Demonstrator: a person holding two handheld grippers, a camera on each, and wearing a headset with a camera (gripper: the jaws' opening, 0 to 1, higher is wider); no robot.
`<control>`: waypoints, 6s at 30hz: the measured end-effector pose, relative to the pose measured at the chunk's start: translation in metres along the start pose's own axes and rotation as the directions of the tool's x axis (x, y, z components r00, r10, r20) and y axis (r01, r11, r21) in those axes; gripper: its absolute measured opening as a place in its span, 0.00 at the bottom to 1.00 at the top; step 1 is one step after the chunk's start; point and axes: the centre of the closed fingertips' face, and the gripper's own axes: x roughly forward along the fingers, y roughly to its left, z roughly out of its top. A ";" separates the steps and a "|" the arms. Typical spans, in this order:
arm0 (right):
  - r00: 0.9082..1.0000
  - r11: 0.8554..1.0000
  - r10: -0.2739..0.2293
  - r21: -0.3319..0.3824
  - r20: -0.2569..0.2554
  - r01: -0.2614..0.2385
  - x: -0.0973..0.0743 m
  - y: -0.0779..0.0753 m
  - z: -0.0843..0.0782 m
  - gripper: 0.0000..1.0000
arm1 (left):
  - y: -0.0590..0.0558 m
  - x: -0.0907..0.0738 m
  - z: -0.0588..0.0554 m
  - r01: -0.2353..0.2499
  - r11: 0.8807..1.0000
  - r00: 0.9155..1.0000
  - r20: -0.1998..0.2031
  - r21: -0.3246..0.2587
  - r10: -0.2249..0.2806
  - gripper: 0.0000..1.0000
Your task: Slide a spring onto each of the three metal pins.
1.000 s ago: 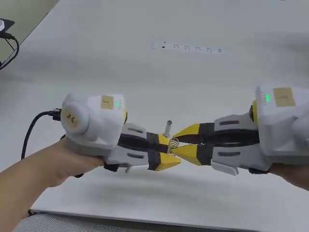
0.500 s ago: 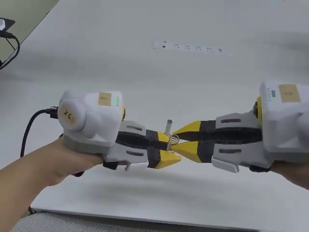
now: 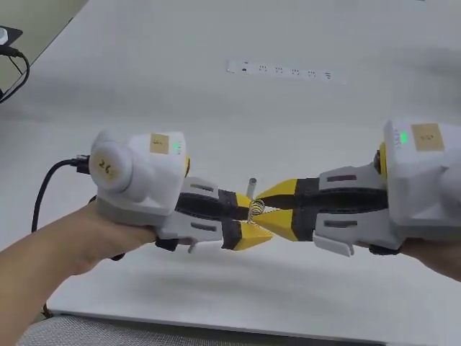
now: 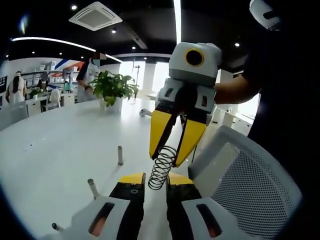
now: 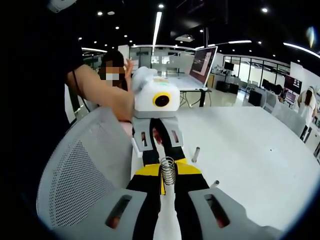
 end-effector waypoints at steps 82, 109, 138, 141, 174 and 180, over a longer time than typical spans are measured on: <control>0.973 0.970 -0.229 0.079 -0.021 0.230 -0.044 -0.056 -0.031 0.06 | 0.073 -0.111 -0.056 -0.452 0.885 0.892 -0.077 -0.112 0.446 0.98; 0.870 0.823 -0.485 0.288 -0.095 0.490 -0.085 -0.133 -0.088 0.06 | 0.073 -0.117 -0.061 -0.471 0.871 0.882 -0.086 -0.138 0.464 0.98; 0.873 0.814 -0.472 0.321 -0.119 0.484 -0.075 -0.137 -0.107 0.06 | 0.072 -0.119 -0.062 -0.474 0.868 0.880 -0.092 -0.150 0.465 0.97; 0.873 0.813 -0.473 0.323 -0.119 0.485 -0.074 -0.136 -0.108 0.06 | 0.071 -0.119 -0.063 -0.474 0.868 0.880 -0.095 -0.150 0.465 0.97; 0.876 0.808 -0.442 0.337 -0.195 0.483 -0.056 -0.136 -0.145 0.07 | 0.071 -0.120 -0.068 -0.477 0.865 0.879 -0.100 -0.158 0.467 0.97; 0.876 0.817 -0.423 0.321 -0.231 0.479 -0.051 -0.132 -0.154 0.07 | 0.071 -0.120 -0.069 -0.476 0.865 0.879 -0.105 -0.157 0.465 0.97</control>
